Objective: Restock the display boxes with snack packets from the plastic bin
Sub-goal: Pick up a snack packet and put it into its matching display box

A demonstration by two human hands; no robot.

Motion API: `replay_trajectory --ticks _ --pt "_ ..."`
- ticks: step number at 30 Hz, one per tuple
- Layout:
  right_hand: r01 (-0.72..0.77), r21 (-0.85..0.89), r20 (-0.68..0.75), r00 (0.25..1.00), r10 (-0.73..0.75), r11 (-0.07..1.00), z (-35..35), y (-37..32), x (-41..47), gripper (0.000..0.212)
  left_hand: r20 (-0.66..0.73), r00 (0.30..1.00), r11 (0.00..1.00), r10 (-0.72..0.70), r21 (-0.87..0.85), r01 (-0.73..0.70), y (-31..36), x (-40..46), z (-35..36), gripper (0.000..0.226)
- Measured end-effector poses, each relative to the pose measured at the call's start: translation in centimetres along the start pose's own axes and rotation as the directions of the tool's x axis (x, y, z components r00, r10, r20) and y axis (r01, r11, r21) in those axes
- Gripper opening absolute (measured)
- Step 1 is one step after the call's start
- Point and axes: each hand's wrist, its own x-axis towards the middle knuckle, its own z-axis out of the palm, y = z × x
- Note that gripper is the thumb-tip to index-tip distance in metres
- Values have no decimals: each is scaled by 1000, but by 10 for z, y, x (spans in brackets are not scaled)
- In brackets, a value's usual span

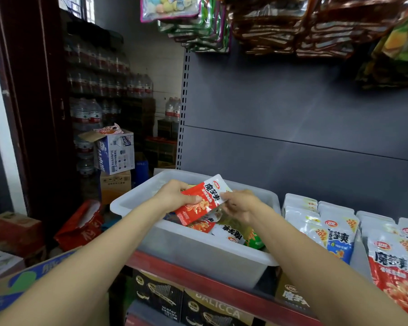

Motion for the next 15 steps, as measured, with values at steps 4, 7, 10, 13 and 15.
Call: replay_trajectory --ticks 4,7,10,13,15 --pt "102 242 26 993 -111 965 -6 -10 -22 4 -14 999 981 41 -190 -43 12 -11 8 28" --pt "287 228 -43 958 -285 930 -23 -18 -45 5 16 991 962 131 -243 -124 29 -23 19 21" --pt "464 108 -147 882 -448 879 -54 -27 -67 8 56 961 950 271 -174 -258 52 -32 40 11" --pt "542 -7 -235 816 -529 840 -90 -36 -90 6 75 919 922 387 -59 -384 80 -36 76 14" --pt "578 -59 -272 775 -570 814 -117 -38 -104 6 75 912 915 404 -27 -403 98 -37 106 22"
